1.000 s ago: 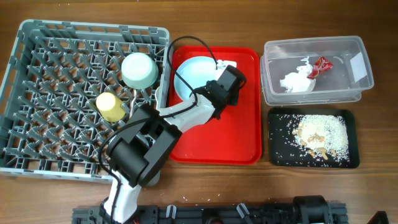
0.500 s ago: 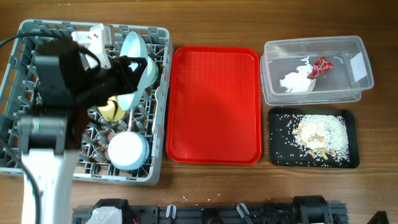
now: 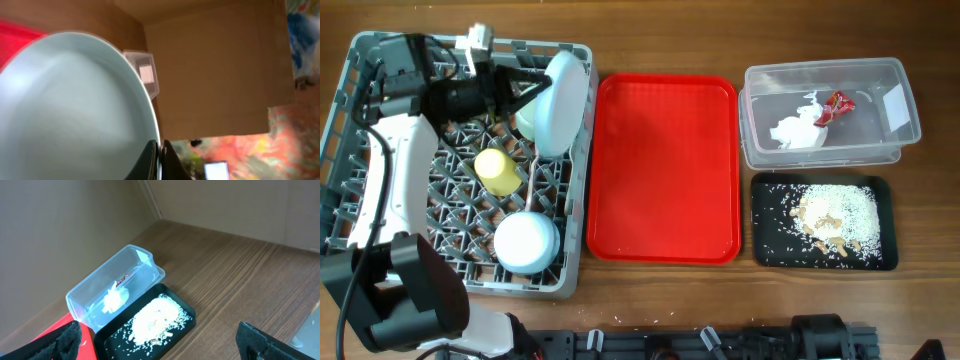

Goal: Sort waste into correct bins and load items into the dishwasher rack

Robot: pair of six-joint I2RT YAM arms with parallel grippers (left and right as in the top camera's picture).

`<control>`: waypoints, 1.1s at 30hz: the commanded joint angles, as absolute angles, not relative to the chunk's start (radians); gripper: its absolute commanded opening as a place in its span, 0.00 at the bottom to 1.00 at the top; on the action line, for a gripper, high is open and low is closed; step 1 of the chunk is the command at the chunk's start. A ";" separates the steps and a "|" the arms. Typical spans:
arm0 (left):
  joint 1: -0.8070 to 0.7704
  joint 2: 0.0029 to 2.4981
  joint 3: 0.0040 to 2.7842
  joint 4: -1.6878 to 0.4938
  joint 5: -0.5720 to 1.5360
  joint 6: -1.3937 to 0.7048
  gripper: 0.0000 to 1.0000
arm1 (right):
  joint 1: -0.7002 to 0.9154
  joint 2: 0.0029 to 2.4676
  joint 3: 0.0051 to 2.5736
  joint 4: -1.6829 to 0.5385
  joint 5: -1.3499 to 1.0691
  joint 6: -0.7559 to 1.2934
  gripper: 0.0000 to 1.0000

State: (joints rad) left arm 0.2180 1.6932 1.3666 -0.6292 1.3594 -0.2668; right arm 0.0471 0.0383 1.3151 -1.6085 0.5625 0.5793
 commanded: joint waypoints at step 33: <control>0.014 1.336 1.371 -0.927 0.539 -0.448 0.62 | 0.047 0.040 1.314 -1.607 0.577 0.579 1.00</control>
State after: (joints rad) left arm 0.0463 1.4048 1.3777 -0.6842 0.6739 -0.5091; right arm 0.0471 0.0383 1.3151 -1.6085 0.5625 0.5793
